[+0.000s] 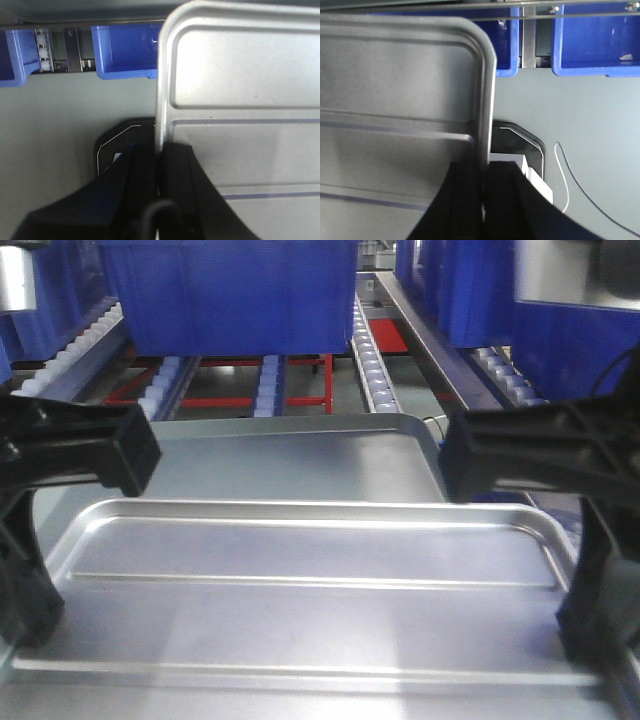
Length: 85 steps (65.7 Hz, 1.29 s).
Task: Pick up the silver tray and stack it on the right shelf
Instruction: 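Move the held tray forward over the tray on the shelf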
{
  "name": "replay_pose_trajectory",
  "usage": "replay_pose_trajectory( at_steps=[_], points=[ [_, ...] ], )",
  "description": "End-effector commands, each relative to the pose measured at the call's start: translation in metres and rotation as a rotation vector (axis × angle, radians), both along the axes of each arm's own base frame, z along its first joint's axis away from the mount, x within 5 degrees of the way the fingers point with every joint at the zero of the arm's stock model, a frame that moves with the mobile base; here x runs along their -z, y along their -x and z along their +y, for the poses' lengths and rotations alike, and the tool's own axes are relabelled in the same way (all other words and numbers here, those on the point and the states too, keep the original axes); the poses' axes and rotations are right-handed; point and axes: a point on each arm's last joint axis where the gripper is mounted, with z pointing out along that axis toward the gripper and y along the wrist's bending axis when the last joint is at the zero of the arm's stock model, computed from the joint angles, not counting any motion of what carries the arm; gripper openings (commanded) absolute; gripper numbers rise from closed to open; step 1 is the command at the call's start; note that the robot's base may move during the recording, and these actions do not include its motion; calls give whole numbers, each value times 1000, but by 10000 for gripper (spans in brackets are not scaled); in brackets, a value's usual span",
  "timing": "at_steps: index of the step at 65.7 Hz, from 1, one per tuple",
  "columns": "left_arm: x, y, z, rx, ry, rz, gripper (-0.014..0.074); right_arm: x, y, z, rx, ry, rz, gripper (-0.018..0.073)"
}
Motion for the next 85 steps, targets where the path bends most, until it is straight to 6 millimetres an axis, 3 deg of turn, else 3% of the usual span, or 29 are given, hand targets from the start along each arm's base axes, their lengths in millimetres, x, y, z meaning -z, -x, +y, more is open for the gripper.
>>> replay_pose_trajectory(
  at_steps=[1, 10, 22, 34, 44, 55, 85],
  points=[
    [-13, -10, 3, 36, 63, -42, -99, -19, -16, 5, -33, -55, -108, 77],
    [-16, -31, 10, 56, 137, -89, -99, -22, -42, 15, -53, -47, -144, 77],
    [-14, -69, 22, 35, 104, -130, -99, -25, -89, 35, -39, -109, -214, 75],
    [-14, -113, 27, -8, 153, -169, -99, -21, -130, 57, -75, -103, -248, 75],
    [-10, -136, 24, 0, 151, -171, -99, -20, -158, 65, -50, -108, -266, 75],
    [0, -147, 19, -5, 153, -182, -99, -17, -172, 64, -28, -108, -271, 75],
    [6, -149, 18, -6, 144, -166, -99, -11, -174, 65, -27, -103, -262, 76]
  ],
)
